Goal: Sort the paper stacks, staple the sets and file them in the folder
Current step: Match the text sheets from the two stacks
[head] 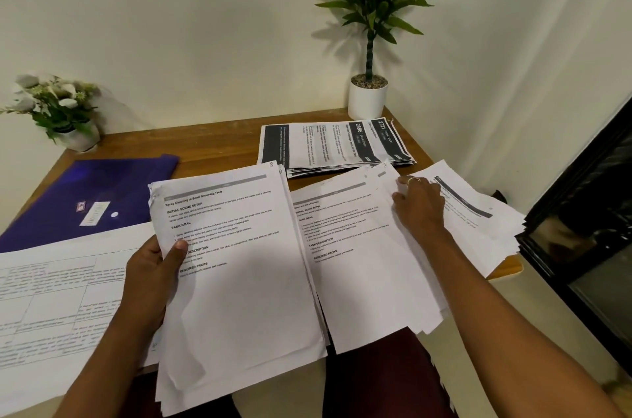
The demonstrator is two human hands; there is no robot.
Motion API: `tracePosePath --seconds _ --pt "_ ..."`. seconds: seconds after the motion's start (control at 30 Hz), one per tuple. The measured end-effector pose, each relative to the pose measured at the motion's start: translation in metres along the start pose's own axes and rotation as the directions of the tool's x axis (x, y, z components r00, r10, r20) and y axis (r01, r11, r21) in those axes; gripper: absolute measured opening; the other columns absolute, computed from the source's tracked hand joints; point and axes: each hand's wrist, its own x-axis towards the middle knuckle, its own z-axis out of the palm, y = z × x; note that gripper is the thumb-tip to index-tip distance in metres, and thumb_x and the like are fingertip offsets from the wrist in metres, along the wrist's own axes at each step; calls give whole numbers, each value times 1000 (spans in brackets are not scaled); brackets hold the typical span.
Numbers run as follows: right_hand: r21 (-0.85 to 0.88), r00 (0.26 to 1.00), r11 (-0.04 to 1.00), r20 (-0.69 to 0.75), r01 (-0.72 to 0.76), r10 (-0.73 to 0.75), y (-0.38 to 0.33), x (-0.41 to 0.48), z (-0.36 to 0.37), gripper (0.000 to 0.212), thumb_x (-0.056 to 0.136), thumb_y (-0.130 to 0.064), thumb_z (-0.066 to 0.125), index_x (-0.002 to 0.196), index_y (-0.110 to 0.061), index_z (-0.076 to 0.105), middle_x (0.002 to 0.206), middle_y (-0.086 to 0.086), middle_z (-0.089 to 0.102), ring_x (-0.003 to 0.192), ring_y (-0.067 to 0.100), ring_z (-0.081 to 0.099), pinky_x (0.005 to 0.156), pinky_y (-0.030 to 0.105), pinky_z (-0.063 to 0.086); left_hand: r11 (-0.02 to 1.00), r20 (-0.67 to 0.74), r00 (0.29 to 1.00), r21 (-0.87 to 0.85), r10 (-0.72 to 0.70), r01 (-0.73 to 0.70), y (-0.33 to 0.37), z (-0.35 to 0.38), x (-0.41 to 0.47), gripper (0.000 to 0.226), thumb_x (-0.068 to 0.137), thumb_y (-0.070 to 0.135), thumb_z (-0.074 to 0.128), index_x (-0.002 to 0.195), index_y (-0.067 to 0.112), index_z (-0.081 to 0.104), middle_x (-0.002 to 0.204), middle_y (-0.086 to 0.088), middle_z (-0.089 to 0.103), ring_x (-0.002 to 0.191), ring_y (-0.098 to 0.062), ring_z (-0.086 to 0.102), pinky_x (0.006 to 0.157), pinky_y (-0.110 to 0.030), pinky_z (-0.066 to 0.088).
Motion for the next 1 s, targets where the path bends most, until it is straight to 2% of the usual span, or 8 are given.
tracePosePath --seconds 0.17,0.3,0.37,0.47,0.53,0.73,0.93,1.0 --pt "-30 995 999 97 -25 28 -1 10 -3 49 99 -30 65 144 -19 51 150 10 49 142 35 35 114 49 26 1000 -10 1000 -4 -7 7 5 3 -3 17 102 24 57 119 23 61 100 14 67 89 -12 67 70 -27 50" --pt "-74 990 997 134 -37 47 -6 19 -6 41 96 -31 69 129 -11 56 144 12 52 139 37 37 112 49 28 1000 -15 1000 -16 -26 26 6 3 -2 16 102 25 57 118 24 60 100 14 67 88 -13 67 72 -31 54" --pt "-111 980 991 177 -68 88 -4 23 -6 45 95 -38 68 129 -12 55 143 13 53 139 38 38 111 50 29 1000 -24 999 -18 -24 24 6 4 -3 15 102 25 57 117 24 60 98 14 66 86 -12 66 73 -31 54" --pt "-146 971 984 202 -101 130 1 28 -5 56 93 -51 65 136 -17 55 144 14 52 141 39 36 112 52 29 999 -32 999 -32 -22 21 7 5 -3 10 102 24 57 110 28 62 96 14 66 84 -12 66 66 -26 50" --pt "-112 976 988 177 -106 124 2 29 -5 56 91 -53 68 136 -22 56 143 13 53 139 38 39 111 51 30 999 -22 1000 -31 -16 15 8 5 -4 10 102 25 58 103 35 62 97 14 67 86 -13 67 66 -27 50" --pt "-79 995 994 62 -79 84 2 29 -4 49 87 -45 76 127 -20 65 133 12 61 129 35 50 108 49 37 998 -8 999 -56 -34 33 6 2 -3 9 100 28 60 105 34 64 103 9 71 91 -20 71 74 -35 56" --pt "56 997 995 -27 -77 78 0 19 -3 33 85 -34 81 104 -13 64 119 11 69 117 34 58 104 47 36 997 -3 999 -58 -47 47 7 2 -2 8 100 29 60 104 35 65 104 9 72 92 -22 72 77 -38 58" --pt "95 997 994 -54 -58 64 -1 16 -4 30 84 -31 82 102 -15 64 115 9 71 114 33 60 102 45 37 998 0 999 -55 -42 42 7 2 -3 8 100 30 60 104 35 65 104 9 73 92 -22 72 74 -36 58"
